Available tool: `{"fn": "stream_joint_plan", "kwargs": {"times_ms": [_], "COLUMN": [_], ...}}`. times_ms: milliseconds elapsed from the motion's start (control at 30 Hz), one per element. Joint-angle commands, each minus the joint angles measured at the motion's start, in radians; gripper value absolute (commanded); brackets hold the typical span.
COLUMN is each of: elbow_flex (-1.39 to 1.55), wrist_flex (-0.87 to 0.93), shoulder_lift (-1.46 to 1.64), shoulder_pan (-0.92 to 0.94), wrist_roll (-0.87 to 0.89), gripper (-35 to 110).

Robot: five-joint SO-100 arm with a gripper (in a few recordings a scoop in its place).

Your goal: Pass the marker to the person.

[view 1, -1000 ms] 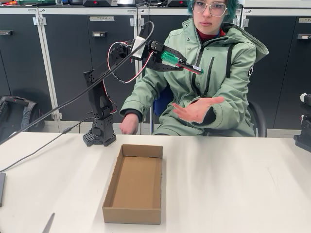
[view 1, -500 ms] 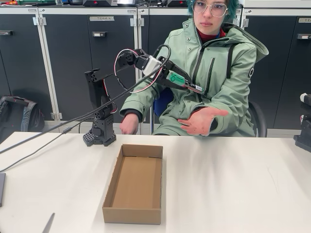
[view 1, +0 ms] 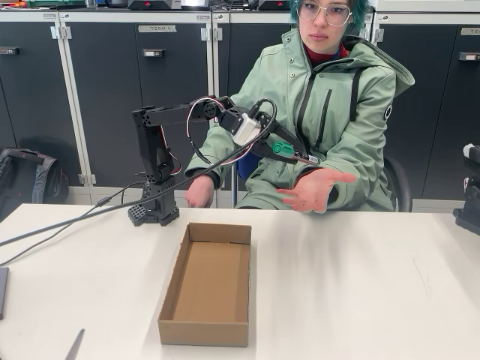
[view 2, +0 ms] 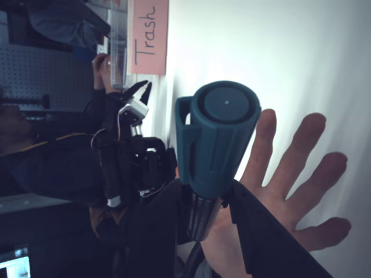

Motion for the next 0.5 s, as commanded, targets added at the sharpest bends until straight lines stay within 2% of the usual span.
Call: {"fn": "stream_joint_plan", "kwargs": {"times_ms": [0,467], "elbow_flex": [-0.049,-0.071], "wrist_flex": [-0.020,0.014], "shoulder_lift": [-0.003,-0.037], "shoulder_pan": [-0.034,-0.156], "wrist_roll": [0.080,0.331], "gripper": [-5,-5]}}
